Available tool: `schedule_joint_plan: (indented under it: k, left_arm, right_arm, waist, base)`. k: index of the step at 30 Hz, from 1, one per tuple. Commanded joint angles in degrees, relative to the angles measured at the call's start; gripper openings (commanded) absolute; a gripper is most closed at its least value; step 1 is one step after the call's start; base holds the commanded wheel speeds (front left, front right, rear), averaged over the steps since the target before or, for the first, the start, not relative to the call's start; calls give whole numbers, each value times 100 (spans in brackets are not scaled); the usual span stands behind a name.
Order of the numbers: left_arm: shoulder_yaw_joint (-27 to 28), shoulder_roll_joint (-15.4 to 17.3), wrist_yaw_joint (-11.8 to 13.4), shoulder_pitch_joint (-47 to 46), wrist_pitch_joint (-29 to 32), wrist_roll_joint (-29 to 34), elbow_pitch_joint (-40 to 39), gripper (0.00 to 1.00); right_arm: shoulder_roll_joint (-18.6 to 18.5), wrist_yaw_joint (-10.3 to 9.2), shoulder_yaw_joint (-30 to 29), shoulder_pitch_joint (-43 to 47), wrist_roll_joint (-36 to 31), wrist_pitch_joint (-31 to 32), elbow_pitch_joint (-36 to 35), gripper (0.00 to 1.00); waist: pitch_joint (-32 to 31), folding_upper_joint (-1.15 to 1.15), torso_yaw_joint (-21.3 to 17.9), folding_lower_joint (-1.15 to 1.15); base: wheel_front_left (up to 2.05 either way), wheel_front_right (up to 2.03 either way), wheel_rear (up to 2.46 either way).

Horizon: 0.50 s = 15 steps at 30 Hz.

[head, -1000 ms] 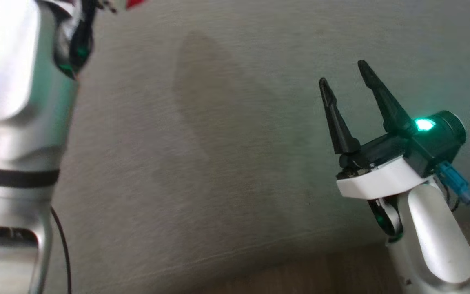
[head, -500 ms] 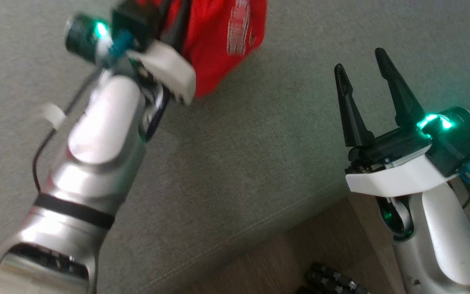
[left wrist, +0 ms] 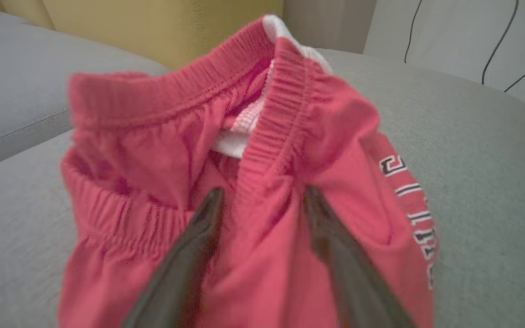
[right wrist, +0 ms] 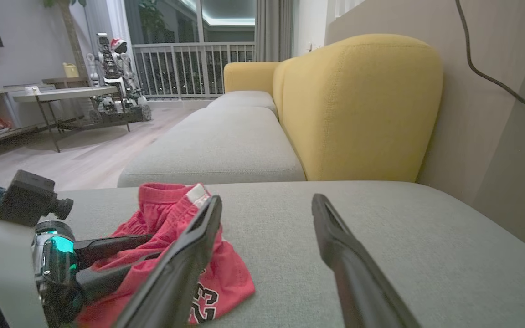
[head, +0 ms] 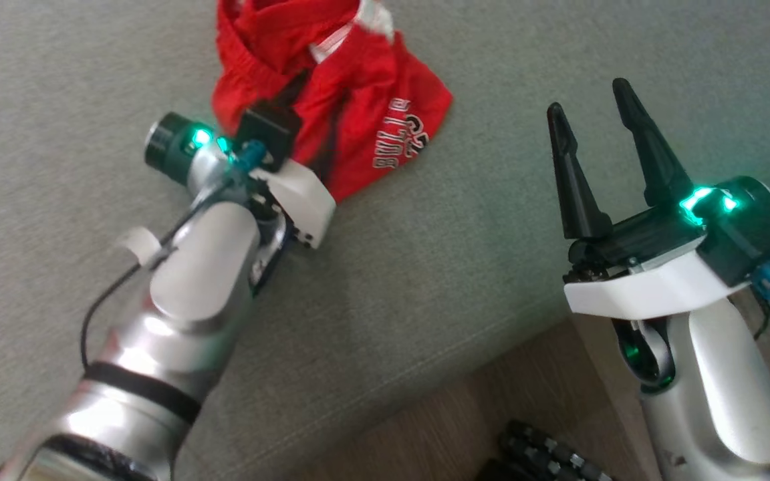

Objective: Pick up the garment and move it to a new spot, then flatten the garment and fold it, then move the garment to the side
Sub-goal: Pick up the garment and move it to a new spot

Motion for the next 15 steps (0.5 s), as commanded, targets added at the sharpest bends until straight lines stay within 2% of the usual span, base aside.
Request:
schedule_joint_plan:
  k: [1,7,12,15]
  left_arm:
    - [165,4,73,72,-28,15,-278,100]
    - [420,-70,278,742,-29,-188,-1167,100]
    - [922,-62,752,1622,-29,-206,-2385,100]
    - [1208,-66,885,2254,-29,-221,-3086,100]
  right_arm:
    - [19,-1,89,16,-41,-36,-140,100]
    - [19,-1,203,189,-144,-36,18,100]
    - [19,-1,278,330,-257,-36,207,100]
    - [19,-1,246,450,-361,-36,313,100]
  waist:
    - [-150,0,156,0]
    - [-586,0,637,0]
    - [-1015,0,1203,0]
    - [-1267,0,1575,0]
  base:
    - [0,0,0]
    - [0,0,0]
    - [0,0,0]
    - [0,0,0]
